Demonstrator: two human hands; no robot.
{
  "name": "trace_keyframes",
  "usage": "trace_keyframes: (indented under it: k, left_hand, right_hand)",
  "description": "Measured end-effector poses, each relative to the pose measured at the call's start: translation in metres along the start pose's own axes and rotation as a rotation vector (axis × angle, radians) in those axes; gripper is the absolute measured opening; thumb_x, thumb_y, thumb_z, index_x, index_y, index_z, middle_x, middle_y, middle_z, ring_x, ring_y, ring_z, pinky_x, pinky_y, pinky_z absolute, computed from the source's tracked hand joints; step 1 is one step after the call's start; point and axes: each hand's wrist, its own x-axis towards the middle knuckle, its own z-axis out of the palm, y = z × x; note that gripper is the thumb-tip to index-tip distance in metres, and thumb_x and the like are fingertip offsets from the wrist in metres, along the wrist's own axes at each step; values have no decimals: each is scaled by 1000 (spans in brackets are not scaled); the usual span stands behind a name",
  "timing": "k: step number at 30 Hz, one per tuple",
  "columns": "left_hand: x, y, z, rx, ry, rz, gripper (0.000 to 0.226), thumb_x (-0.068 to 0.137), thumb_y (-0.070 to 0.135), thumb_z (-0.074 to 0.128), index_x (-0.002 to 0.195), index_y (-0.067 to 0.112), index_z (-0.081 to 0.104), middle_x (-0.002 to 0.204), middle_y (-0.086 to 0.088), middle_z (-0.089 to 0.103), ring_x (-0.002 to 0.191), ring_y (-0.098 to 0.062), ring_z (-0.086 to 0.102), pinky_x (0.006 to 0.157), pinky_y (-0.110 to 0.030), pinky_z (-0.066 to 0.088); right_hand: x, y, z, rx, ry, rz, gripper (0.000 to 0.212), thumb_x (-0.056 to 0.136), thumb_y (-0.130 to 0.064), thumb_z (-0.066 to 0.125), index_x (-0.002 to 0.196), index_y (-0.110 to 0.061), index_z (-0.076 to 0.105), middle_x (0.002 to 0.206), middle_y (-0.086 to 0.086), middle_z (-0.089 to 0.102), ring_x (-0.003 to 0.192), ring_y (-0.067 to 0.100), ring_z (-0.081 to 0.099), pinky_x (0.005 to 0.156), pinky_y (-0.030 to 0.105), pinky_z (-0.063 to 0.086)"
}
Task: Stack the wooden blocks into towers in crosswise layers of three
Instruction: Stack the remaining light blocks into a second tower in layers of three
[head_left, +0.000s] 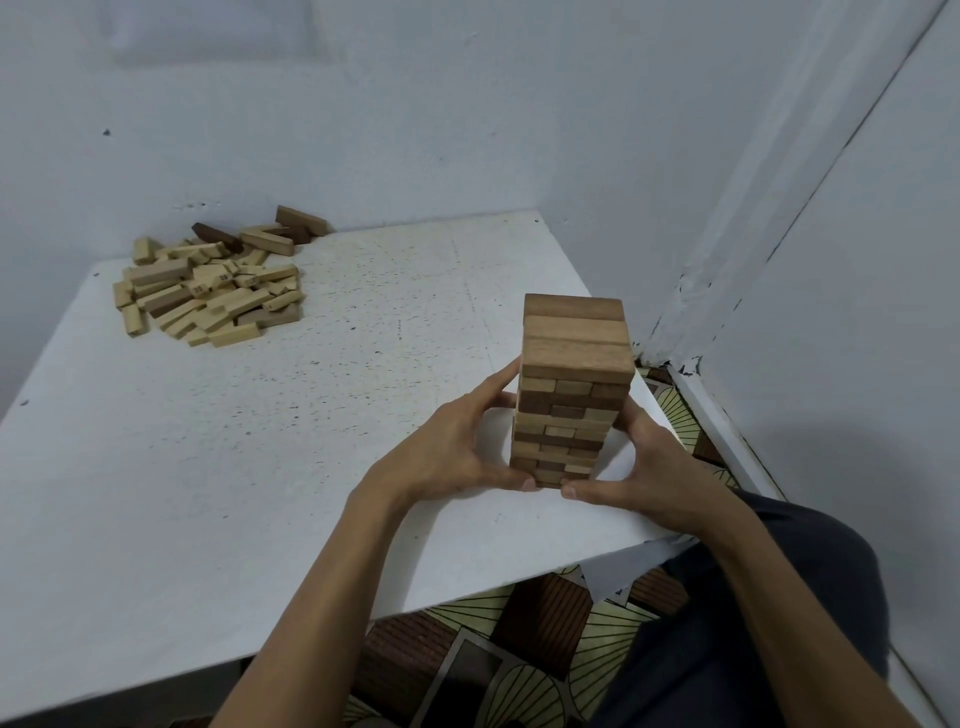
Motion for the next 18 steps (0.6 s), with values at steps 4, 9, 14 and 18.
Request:
trace_keyframes:
  k: [4,9,14,18]
  left_hand:
    - [1,-1,3,27,3,5,104,67,27,91,151,34,30,138,14,54,129,-1,45,112,-45,38]
    - [2,-7,5,62,10,12,104,65,36,90,150,38,31,136,13,55,128,-10,47,108,-49,40]
    - [2,-8,6,125,22,42,99,66,36,89,148,37,34,132,14,56,122,-8,45,105,-48,39]
    - [1,-10,7,158,20,45,100,67,40,88,149,38,31,132,16,55,119,-10,45,102,-48,40]
  right_hand:
    - [-1,0,1,-45,-1,-1,85,69,-26,89,127,-48,31,125,-36,38,111,-31,36,88,-8,27]
    - [-2,-2,1,-64,-3,1,86,69,-27,88,125,-50,28,123,-37,34,108,-33,34,86,-8,27]
    - [-2,0,0,-72,-2,2,84,69,-26,88,122,-52,28,122,-37,35,106,-34,34,85,-9,27]
    - [-3,1,0,-122,-6,22,88,69,-30,88,128,-52,26,125,-37,34,109,-32,33,88,-7,26]
